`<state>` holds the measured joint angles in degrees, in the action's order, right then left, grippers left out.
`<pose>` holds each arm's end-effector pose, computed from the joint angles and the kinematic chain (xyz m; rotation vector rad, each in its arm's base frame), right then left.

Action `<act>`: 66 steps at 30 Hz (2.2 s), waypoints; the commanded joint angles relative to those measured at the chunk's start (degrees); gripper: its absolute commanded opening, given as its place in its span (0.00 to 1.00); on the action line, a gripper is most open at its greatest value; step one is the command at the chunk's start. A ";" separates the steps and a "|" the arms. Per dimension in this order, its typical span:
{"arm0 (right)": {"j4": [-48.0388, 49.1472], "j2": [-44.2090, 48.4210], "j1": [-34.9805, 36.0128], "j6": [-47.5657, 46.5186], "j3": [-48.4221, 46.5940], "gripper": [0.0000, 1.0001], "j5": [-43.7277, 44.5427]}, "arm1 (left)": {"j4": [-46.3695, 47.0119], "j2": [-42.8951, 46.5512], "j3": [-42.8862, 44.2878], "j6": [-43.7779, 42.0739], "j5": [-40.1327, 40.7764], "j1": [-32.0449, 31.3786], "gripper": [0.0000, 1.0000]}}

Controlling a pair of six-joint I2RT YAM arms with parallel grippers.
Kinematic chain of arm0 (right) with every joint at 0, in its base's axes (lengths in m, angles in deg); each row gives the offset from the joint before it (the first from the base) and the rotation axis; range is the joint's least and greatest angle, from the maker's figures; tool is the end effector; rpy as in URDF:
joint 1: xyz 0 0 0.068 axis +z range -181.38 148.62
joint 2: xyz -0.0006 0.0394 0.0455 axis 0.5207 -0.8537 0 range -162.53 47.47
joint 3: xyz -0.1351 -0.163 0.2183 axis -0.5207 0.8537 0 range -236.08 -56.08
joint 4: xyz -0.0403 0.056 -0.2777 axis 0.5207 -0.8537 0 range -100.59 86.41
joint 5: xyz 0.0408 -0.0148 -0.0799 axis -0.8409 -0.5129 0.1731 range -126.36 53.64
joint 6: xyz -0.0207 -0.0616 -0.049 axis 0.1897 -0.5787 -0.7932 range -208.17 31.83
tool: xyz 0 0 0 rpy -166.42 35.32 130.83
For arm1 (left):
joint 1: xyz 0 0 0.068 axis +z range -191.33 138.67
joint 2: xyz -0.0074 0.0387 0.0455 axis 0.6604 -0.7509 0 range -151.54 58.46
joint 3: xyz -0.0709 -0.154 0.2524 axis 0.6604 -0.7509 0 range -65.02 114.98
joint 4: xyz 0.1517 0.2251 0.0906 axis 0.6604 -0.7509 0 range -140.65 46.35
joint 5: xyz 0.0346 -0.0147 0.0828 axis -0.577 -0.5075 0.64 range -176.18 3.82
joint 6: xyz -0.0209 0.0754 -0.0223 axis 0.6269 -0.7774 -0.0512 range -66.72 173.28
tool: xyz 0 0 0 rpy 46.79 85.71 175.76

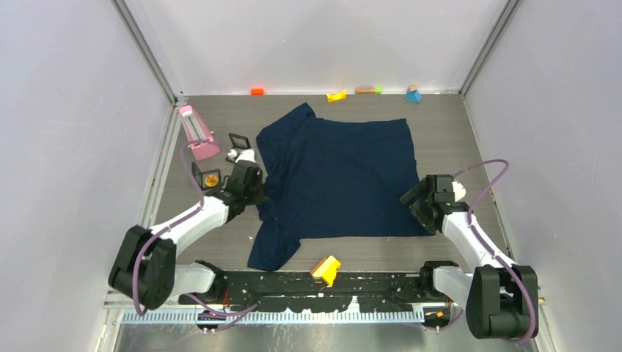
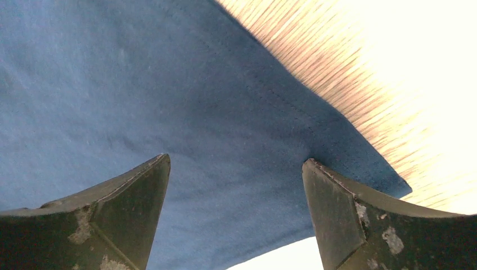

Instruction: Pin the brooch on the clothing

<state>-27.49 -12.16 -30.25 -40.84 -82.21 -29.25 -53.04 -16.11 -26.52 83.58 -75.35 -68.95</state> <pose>0.2073 -0.0045 0.1480 1.0508 2.3444 0.1627 0.2687 -0.1255 0.1856 -0.1469 2.3583 -0.2722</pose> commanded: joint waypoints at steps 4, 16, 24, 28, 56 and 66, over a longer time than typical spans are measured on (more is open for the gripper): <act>0.69 -1.46 -8.33 0.88 1.06 0.93 -4.09 | -0.36 14.37 -10.70 10.70 -4.38 10.69 0.00; 0.34 -0.24 -10.60 1.73 1.92 0.93 -4.27 | -10.74 39.99 -21.55 23.07 -1.52 15.88 0.02; 0.07 1.52 -10.71 1.76 2.15 0.93 -3.45 | -19.84 49.24 -18.48 23.13 -1.63 16.01 0.25; -0.96 3.67 -10.68 1.19 1.26 0.93 -5.81 | -21.43 50.85 -15.63 20.57 -2.66 16.01 0.43; 4.91 -0.36 -10.59 -1.83 1.88 0.82 -16.58 | 12.32 10.47 -12.09 3.82 -29.80 15.83 0.74; -2.23 8.56 -10.62 8.73 7.82 0.91 -12.19 | 9.90 12.93 -19.60 10.68 -26.20 15.83 0.79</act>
<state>-23.73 -6.07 -40.61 -37.10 -77.22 -44.04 -43.36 -7.41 -43.08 91.50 -103.63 -53.21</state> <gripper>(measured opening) 0.904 0.783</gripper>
